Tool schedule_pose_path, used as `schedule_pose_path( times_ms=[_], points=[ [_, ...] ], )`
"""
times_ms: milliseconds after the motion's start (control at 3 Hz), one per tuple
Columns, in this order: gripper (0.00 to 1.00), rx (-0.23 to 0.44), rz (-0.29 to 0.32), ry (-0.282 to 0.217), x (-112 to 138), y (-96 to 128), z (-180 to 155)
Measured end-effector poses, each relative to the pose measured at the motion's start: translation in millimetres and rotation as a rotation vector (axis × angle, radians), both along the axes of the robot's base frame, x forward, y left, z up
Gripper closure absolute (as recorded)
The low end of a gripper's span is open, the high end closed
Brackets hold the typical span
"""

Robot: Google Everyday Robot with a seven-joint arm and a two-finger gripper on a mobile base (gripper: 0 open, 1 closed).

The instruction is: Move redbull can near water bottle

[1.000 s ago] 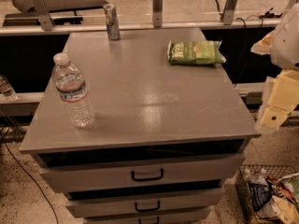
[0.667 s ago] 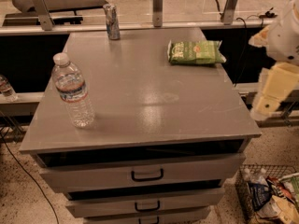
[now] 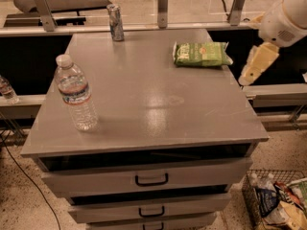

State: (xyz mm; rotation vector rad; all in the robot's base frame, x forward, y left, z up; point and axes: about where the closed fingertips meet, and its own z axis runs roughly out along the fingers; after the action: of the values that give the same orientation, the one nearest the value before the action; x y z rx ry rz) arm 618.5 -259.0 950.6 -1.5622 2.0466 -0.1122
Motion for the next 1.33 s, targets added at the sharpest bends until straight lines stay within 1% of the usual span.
schedule_pose_path(
  times_ms=[333,667,1000,1333],
  points=[
    [0.0,0.069,-0.039,-0.031,69,-7,-32],
    [0.0,0.069,-0.039,-0.031,69,-7,-32],
    [0.0,0.118,-0.024,-0.029,76,3,-41],
    [0.0,0.235,0.019,-0.055,92,40,-43]
  ],
)
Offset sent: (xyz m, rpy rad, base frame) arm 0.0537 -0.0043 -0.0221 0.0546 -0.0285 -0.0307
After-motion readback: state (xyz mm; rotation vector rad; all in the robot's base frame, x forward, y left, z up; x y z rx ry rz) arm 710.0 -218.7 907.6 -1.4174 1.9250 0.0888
